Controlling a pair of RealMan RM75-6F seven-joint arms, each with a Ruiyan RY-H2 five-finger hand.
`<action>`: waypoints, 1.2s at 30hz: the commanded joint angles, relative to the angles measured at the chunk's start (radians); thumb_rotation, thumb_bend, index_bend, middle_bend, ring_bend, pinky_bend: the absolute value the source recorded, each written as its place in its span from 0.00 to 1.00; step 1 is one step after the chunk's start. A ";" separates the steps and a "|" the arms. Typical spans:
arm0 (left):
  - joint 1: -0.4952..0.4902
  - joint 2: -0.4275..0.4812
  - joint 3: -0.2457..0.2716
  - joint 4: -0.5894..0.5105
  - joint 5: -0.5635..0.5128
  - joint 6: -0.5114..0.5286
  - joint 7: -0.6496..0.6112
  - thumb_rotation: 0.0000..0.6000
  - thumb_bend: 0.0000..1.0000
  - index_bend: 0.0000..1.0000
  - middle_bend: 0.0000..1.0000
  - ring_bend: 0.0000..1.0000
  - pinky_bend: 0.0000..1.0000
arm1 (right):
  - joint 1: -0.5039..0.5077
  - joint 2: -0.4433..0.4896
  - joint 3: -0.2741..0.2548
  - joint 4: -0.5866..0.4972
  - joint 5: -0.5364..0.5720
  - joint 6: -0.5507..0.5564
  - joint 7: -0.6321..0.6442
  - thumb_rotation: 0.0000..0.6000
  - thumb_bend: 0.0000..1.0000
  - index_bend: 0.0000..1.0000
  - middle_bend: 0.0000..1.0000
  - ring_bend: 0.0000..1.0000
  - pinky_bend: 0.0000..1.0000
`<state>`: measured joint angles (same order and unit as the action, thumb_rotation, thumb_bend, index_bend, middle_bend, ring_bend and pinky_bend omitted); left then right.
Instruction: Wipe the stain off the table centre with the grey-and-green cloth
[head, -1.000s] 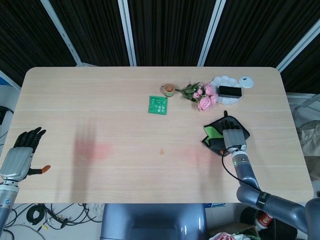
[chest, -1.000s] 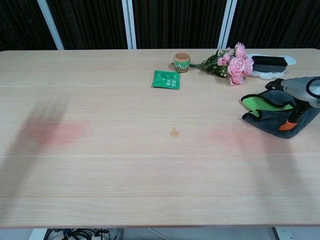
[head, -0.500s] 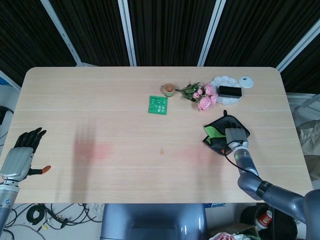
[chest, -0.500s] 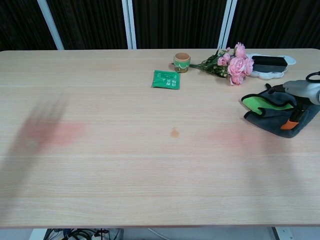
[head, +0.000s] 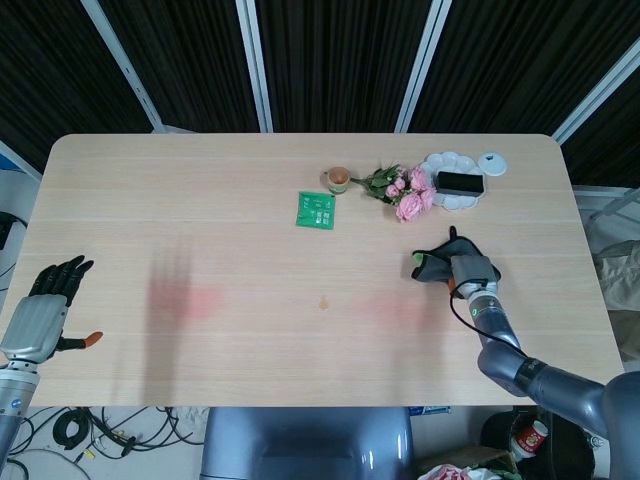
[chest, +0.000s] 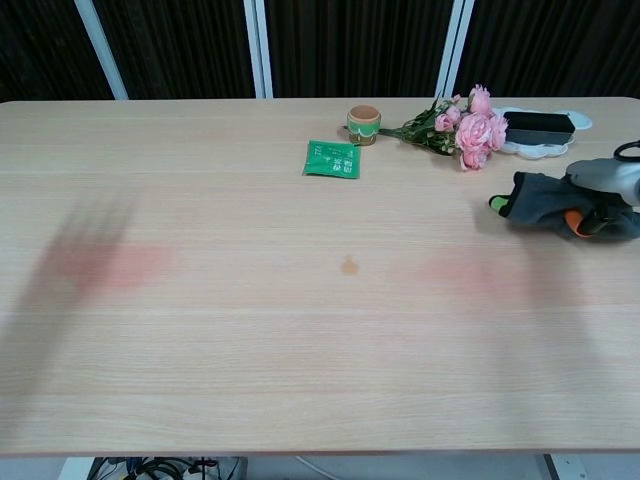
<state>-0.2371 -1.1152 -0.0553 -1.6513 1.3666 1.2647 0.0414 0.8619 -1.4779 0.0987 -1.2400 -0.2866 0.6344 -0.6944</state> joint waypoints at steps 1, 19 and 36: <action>0.000 0.001 0.001 -0.001 0.003 0.000 -0.002 1.00 0.01 0.00 0.00 0.00 0.00 | -0.016 0.021 0.015 -0.052 -0.080 0.020 0.053 1.00 0.73 0.47 0.45 0.45 0.56; 0.002 0.006 0.009 -0.002 0.028 0.007 -0.022 1.00 0.01 0.00 0.00 0.00 0.00 | -0.051 0.025 0.078 -0.400 -0.534 0.203 0.208 1.00 0.74 0.50 0.45 0.46 0.56; -0.001 0.000 0.007 0.003 0.028 0.009 -0.013 1.00 0.01 0.00 0.00 0.00 0.00 | 0.038 -0.254 0.071 -0.253 -0.502 0.193 0.205 1.00 0.74 0.51 0.45 0.46 0.56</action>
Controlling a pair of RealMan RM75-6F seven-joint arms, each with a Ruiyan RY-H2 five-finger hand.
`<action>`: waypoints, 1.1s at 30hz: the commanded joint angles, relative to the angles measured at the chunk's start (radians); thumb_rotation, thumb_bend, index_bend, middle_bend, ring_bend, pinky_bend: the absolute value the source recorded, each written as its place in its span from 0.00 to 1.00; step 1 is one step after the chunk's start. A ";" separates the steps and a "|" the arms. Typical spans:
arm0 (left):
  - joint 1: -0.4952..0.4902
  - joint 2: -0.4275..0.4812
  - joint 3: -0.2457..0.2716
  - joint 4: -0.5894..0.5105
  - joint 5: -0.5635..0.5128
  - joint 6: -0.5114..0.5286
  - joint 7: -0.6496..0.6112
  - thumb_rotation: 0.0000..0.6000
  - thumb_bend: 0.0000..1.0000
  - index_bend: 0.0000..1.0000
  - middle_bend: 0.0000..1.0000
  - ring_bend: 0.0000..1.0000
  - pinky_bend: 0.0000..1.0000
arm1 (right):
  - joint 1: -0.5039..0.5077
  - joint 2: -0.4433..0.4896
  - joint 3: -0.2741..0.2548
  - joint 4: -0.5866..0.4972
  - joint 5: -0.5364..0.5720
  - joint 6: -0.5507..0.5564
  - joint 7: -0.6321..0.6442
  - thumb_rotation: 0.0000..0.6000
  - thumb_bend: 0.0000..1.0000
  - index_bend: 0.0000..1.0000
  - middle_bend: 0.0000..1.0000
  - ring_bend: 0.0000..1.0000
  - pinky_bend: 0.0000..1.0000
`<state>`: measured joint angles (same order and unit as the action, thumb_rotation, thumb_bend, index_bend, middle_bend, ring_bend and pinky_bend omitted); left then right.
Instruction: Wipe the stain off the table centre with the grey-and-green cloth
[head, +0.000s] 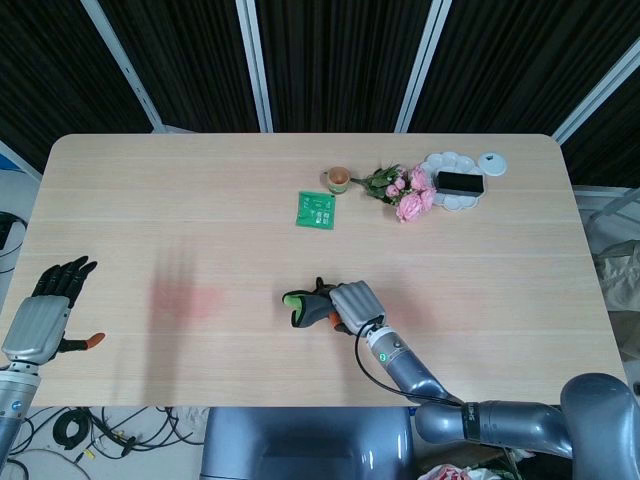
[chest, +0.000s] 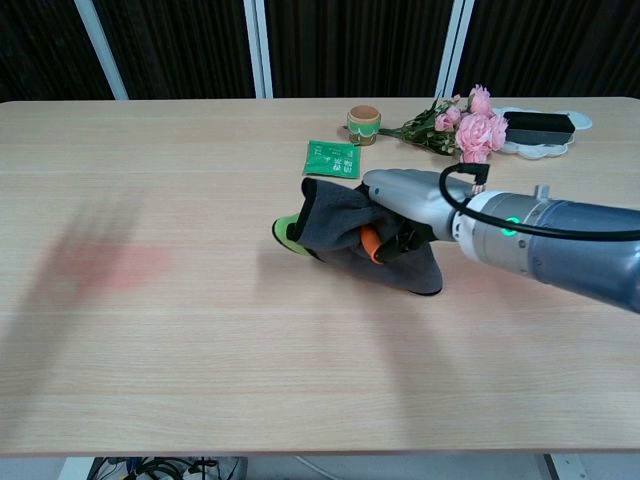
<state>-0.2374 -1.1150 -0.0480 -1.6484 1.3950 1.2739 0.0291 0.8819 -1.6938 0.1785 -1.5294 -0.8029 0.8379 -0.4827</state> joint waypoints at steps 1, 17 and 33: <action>-0.001 0.000 -0.001 -0.001 -0.001 -0.001 -0.001 1.00 0.01 0.00 0.00 0.00 0.00 | 0.020 -0.048 -0.012 0.047 0.018 -0.012 -0.008 1.00 0.74 0.51 0.45 0.46 0.56; 0.000 0.001 0.000 -0.004 0.002 0.003 0.002 1.00 0.01 0.00 0.00 0.00 0.00 | 0.022 -0.089 -0.053 0.204 0.114 0.027 -0.086 1.00 0.74 0.56 0.45 0.46 0.56; -0.002 -0.004 -0.004 -0.007 -0.004 0.003 0.010 1.00 0.01 0.00 0.00 0.00 0.00 | -0.014 -0.012 -0.043 0.173 0.199 0.077 -0.129 1.00 0.74 0.56 0.45 0.46 0.56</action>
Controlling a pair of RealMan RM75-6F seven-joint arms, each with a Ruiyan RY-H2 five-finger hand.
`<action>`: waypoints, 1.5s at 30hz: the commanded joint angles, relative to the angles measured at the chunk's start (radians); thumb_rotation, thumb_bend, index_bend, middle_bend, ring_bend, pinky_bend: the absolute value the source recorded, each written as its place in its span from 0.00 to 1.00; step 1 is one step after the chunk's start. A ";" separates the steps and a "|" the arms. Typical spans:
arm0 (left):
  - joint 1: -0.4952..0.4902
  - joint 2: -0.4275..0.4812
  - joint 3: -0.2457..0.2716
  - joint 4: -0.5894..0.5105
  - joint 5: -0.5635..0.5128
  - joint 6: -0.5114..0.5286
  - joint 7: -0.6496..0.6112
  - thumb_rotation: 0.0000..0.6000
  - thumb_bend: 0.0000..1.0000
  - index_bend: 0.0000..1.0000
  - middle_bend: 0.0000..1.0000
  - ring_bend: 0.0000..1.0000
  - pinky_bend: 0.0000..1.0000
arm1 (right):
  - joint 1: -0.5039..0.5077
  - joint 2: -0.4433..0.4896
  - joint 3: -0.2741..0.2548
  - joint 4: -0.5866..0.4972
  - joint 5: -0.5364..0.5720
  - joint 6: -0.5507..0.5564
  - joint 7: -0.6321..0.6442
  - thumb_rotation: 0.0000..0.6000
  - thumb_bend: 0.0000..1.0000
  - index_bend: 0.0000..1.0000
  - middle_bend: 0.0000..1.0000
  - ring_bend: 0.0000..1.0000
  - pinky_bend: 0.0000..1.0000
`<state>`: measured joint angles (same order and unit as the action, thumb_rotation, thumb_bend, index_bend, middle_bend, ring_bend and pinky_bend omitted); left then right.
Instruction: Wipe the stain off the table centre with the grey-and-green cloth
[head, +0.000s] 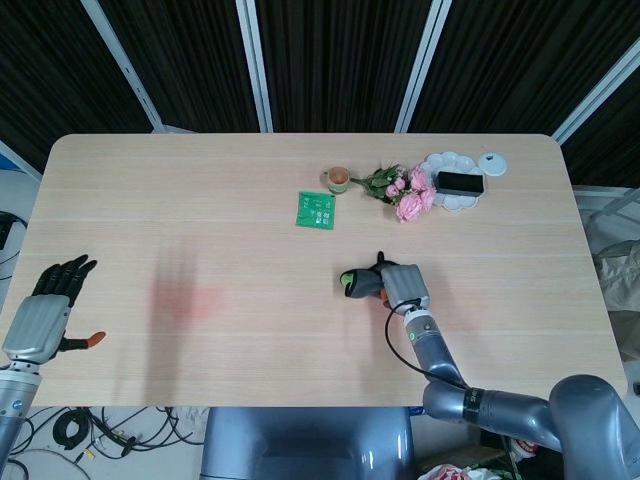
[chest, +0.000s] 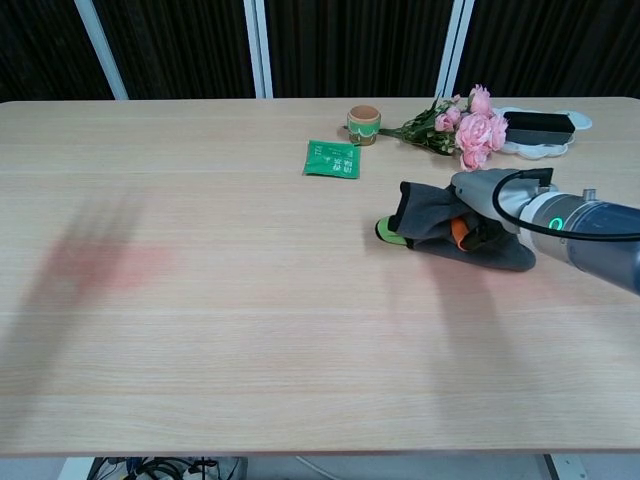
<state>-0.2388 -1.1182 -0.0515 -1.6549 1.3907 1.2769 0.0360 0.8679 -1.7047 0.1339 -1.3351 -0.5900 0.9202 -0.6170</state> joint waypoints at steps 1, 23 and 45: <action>-0.001 -0.002 -0.001 0.000 0.001 0.000 0.004 1.00 0.01 0.00 0.00 0.00 0.00 | 0.002 -0.006 0.003 -0.029 -0.021 -0.006 0.007 1.00 0.74 0.56 0.45 0.46 0.56; -0.002 0.002 -0.005 0.003 -0.003 0.003 -0.005 1.00 0.01 0.00 0.00 0.00 0.00 | 0.063 -0.174 -0.018 -0.144 -0.125 -0.033 -0.013 1.00 0.74 0.57 0.44 0.46 0.56; 0.001 0.002 -0.004 0.003 -0.006 0.006 0.003 1.00 0.01 0.00 0.00 0.00 0.00 | -0.015 0.018 -0.029 -0.069 -0.074 0.063 -0.029 1.00 0.73 0.59 0.44 0.46 0.55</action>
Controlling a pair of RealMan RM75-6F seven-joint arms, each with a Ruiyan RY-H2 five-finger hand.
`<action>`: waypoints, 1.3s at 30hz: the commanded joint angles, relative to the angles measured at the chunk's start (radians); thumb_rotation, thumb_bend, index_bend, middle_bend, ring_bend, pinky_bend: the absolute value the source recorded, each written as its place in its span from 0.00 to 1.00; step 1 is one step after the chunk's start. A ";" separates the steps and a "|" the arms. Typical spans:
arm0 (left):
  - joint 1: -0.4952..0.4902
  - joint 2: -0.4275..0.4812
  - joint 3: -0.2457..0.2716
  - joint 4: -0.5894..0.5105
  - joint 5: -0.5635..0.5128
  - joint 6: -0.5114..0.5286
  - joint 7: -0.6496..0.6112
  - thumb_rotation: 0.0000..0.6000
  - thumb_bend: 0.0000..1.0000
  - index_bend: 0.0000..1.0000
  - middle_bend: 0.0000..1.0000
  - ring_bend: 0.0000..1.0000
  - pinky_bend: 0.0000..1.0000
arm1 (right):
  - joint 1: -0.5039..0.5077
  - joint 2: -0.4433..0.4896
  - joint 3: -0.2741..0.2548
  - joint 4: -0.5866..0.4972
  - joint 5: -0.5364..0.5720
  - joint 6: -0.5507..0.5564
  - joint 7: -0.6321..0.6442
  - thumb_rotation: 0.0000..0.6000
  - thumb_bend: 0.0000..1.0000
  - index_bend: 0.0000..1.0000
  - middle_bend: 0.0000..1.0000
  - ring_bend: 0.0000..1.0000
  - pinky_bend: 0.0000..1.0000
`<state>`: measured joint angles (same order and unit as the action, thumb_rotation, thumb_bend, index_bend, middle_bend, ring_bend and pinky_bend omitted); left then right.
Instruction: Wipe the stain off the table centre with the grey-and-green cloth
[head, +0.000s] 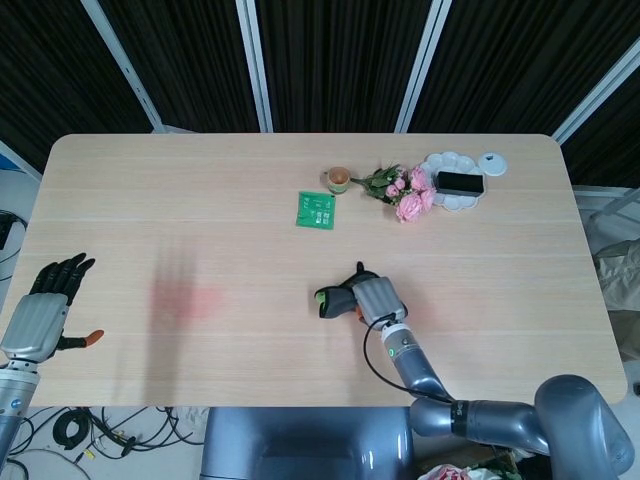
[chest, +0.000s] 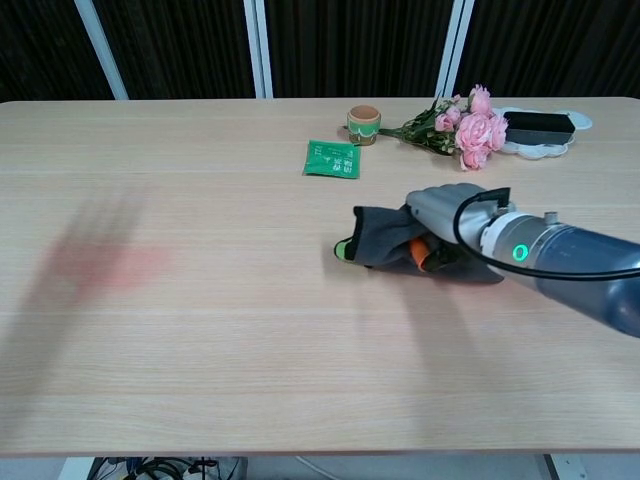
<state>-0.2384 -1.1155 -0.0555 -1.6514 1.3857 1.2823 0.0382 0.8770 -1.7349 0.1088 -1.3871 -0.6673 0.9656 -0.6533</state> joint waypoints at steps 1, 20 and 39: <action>0.001 -0.001 0.000 0.000 -0.002 0.001 0.002 1.00 0.01 0.00 0.00 0.00 0.00 | -0.032 0.064 -0.005 -0.021 0.005 0.024 0.010 1.00 0.73 0.59 0.44 0.46 0.55; 0.014 -0.009 0.005 -0.004 0.007 0.026 0.025 1.00 0.01 0.00 0.00 0.00 0.00 | -0.177 0.376 -0.036 -0.210 0.002 0.186 0.011 1.00 0.15 0.00 0.00 0.00 0.19; 0.037 0.000 0.031 0.001 0.075 0.073 0.019 1.00 0.00 0.00 0.00 0.00 0.00 | -0.543 0.616 -0.267 -0.348 -0.629 0.615 0.343 1.00 0.00 0.00 0.00 0.00 0.14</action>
<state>-0.2028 -1.1148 -0.0249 -1.6518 1.4595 1.3537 0.0561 0.4285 -1.1610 -0.0886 -1.7586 -1.1602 1.4684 -0.4012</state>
